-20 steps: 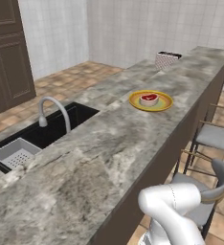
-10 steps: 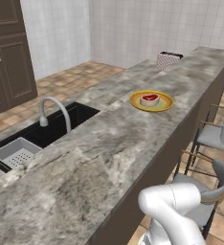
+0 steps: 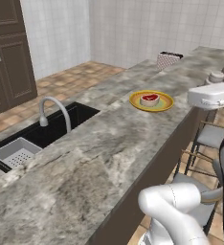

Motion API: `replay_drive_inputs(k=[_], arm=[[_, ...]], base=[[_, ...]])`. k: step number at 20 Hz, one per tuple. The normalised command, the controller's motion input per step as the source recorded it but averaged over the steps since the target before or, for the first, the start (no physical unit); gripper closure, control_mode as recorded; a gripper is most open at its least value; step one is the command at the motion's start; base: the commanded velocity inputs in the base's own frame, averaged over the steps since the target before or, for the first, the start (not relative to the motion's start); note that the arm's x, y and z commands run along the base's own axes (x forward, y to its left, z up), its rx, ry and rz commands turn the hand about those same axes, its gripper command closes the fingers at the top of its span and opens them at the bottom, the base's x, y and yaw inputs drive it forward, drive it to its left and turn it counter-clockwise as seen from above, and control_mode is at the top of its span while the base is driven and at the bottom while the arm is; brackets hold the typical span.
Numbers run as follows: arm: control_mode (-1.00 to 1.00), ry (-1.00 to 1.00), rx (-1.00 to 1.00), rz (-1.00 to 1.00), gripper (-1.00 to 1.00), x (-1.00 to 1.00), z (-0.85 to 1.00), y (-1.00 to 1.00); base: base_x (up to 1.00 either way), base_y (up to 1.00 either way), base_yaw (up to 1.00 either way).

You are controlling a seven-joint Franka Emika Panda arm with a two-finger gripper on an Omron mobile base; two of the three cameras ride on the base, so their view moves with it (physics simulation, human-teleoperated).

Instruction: Retrieve the shaker from the cabinet and place it next the steak on a plate on the dining table.

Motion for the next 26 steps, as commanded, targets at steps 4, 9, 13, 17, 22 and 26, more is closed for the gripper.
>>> replay_drive_inputs(k=[4, 9, 13, 17, 22, 26], arm=[[-1.00, 0.09, 0.00, 0.01, 1.00, 0.91, -0.01, -0.19], [-1.00, 0.02, 0.00, 0.03, 1.00, 0.67, -0.09, -0.29], [-1.00, 0.00, 0.00, 0.04, 1.00, 0.57, -0.17, -0.30], [-1.00, 0.00, 0.00, 0.01, 1.00, 0.55, -0.18, -0.23], [-1.00, 0.00, 0.00, 0.00, 1.00, 0.53, -0.20, -0.21], [-1.00, 0.00, -0.01, 0.00, 1.00, 0.44, -0.11, -0.20]], base=[[0.00, 0.00, 0.00], [0.00, 0.00, 0.00], [0.00, 0.00, 0.00], [0.00, 0.00, 0.00], [0.00, 0.00, 0.00], [0.00, 0.00, 0.00]])
